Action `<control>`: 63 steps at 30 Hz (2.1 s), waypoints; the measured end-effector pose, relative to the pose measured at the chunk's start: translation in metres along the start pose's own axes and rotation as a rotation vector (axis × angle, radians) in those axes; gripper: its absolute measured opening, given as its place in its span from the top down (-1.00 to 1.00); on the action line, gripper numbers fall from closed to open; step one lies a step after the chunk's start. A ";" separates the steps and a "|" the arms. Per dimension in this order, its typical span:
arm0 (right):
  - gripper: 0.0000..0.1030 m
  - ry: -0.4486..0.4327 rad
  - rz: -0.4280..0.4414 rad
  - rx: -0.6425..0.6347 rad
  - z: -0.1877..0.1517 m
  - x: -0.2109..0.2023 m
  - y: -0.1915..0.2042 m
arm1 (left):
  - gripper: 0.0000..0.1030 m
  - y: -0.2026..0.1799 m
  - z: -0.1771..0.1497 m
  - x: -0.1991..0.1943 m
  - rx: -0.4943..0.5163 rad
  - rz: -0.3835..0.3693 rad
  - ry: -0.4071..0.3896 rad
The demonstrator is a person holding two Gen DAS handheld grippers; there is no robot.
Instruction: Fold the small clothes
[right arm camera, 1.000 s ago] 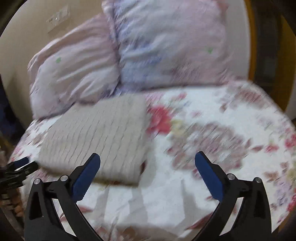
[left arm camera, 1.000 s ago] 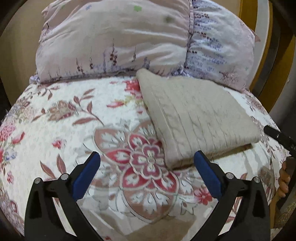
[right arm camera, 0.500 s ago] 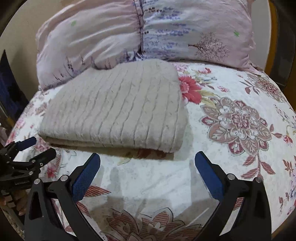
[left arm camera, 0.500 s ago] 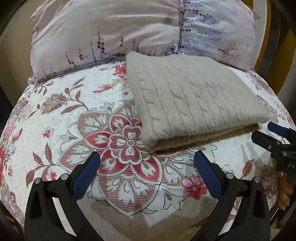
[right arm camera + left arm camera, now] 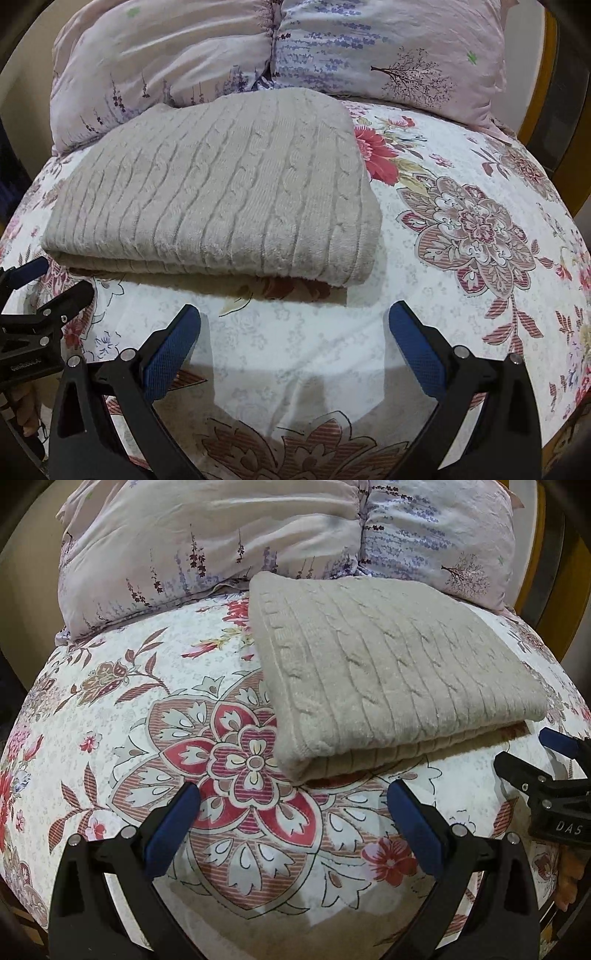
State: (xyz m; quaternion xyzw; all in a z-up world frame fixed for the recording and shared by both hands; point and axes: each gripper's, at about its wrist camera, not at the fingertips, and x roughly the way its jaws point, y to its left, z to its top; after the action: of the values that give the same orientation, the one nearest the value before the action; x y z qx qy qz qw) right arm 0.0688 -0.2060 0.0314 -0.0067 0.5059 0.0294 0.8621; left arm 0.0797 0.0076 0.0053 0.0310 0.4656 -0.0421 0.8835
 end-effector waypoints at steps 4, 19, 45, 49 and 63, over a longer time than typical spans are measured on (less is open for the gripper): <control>-0.97 0.004 -0.001 -0.002 0.000 0.000 -0.001 | -0.97 0.000 0.000 0.000 -0.001 0.000 -0.002; -0.97 -0.022 -0.002 -0.002 -0.003 -0.001 -0.002 | -0.97 0.000 0.001 0.001 -0.001 -0.002 -0.002; -0.97 -0.026 0.001 -0.006 -0.004 -0.002 -0.004 | -0.97 0.000 0.001 0.002 0.000 -0.004 -0.003; -0.97 -0.026 0.001 -0.006 -0.003 -0.002 -0.004 | -0.97 0.000 0.001 0.002 0.000 -0.004 -0.003; -0.97 -0.026 0.001 -0.007 -0.004 -0.002 -0.004 | -0.97 0.000 0.001 0.002 0.000 -0.004 -0.003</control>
State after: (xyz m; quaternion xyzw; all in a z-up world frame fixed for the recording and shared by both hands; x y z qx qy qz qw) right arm 0.0649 -0.2101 0.0311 -0.0087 0.4944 0.0317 0.8686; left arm 0.0816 0.0077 0.0043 0.0298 0.4645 -0.0438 0.8840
